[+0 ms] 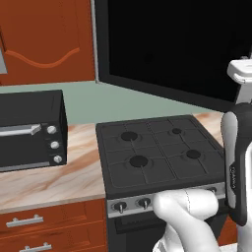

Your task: Open the microwave door.

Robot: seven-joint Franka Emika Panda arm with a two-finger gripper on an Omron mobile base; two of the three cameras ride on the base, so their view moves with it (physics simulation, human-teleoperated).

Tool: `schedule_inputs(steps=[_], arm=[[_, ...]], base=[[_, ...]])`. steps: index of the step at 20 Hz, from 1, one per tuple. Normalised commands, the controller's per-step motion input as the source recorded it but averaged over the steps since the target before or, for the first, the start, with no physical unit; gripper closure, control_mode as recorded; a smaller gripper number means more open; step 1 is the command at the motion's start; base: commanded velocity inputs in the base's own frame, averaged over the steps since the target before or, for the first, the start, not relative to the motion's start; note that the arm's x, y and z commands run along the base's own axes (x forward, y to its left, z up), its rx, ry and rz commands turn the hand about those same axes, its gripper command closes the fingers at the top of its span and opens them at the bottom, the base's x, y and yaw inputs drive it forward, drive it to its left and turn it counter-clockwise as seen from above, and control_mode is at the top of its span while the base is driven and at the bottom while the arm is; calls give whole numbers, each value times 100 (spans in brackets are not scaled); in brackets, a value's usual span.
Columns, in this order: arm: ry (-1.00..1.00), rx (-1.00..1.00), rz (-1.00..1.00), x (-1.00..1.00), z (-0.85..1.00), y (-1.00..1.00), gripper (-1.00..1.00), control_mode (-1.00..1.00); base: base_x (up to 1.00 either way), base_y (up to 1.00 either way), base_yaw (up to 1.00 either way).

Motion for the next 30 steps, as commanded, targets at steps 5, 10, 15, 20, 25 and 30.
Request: schedule_inputs(steps=[5,10,15,20,25,30], arm=[[0,-3,0,-44,-4,27,-100,-100],[0,-10,1,-12,0,88,-100,-100],[0,-8,-3,3,0,69,-100,-100],[0,-1,-12,-78,-1,4,-100,-100],[1,2,-21,-100,-15,-76,-100,-100],[18,27,8,-52,0,-97,-100,-100]], base=[[0,0,0],[0,0,0],[0,0,0],[0,0,0],[0,0,0],[0,0,0]])
